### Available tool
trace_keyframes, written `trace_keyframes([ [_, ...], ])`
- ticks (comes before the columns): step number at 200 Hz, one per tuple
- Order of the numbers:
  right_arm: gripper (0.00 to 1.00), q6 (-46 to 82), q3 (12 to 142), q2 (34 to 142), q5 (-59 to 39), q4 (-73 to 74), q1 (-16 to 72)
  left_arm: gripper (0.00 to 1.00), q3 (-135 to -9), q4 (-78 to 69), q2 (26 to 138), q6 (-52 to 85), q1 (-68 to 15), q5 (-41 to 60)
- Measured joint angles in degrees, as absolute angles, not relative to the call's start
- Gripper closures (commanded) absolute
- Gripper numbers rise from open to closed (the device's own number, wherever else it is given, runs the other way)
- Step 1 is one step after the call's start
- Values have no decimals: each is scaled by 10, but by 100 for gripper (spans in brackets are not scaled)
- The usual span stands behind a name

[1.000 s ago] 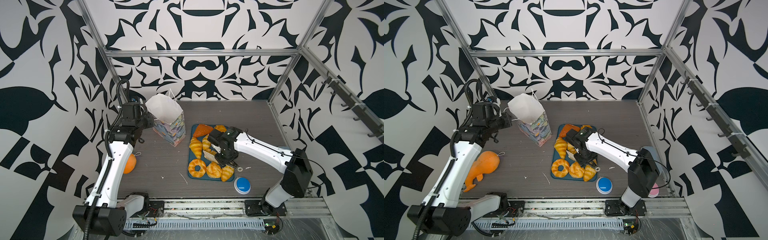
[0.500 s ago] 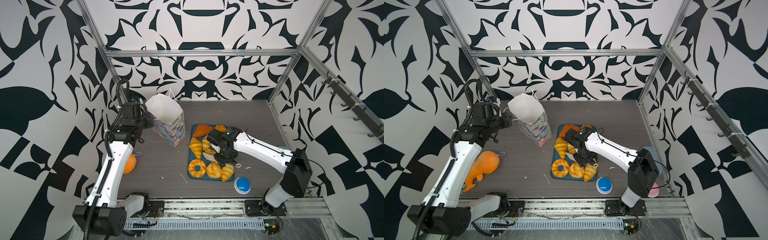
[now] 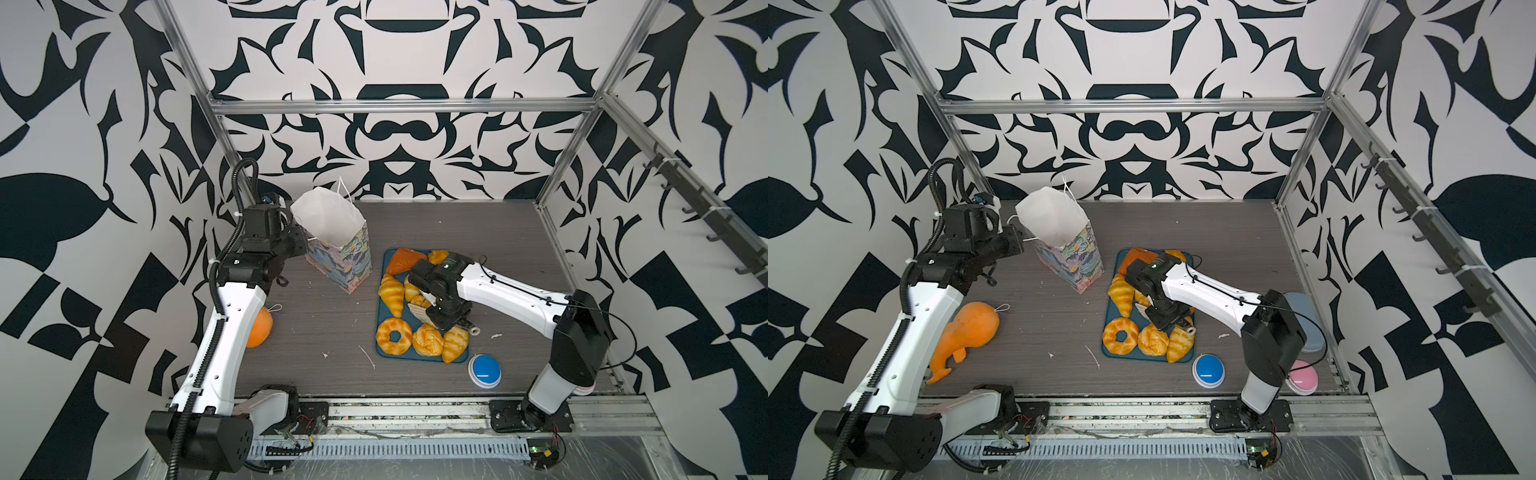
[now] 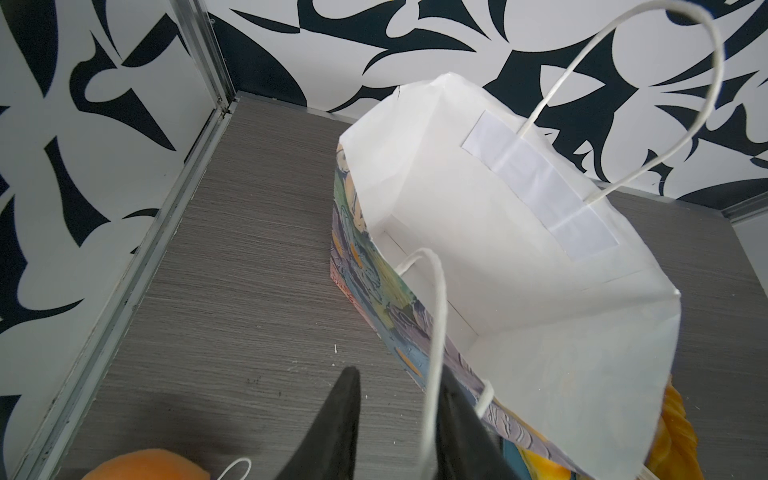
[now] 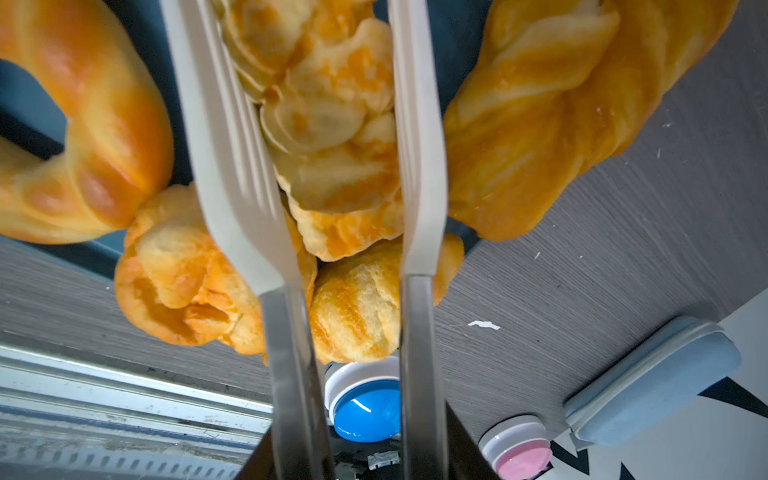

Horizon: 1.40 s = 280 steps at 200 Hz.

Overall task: Place the fake bread into the paper bag
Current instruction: 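Lower the tongs onto the twisted bread and squeeze it with the right gripper, then lift the pinched twisted bread with the tongs over the paper bag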

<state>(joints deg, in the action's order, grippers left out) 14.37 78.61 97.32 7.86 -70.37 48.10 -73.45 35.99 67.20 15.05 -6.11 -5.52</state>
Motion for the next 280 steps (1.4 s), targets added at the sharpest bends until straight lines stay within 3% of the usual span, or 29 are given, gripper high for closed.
trace_keyframes([
  [166, 60, 147, 857, 891, 141, -703, 480, 67, -735, 360, 672, 150, -61, -56],
  [280, 62, 148, 958, 849, 155, -603, 480, 67, -716, 364, 668, 150, -61, -62],
])
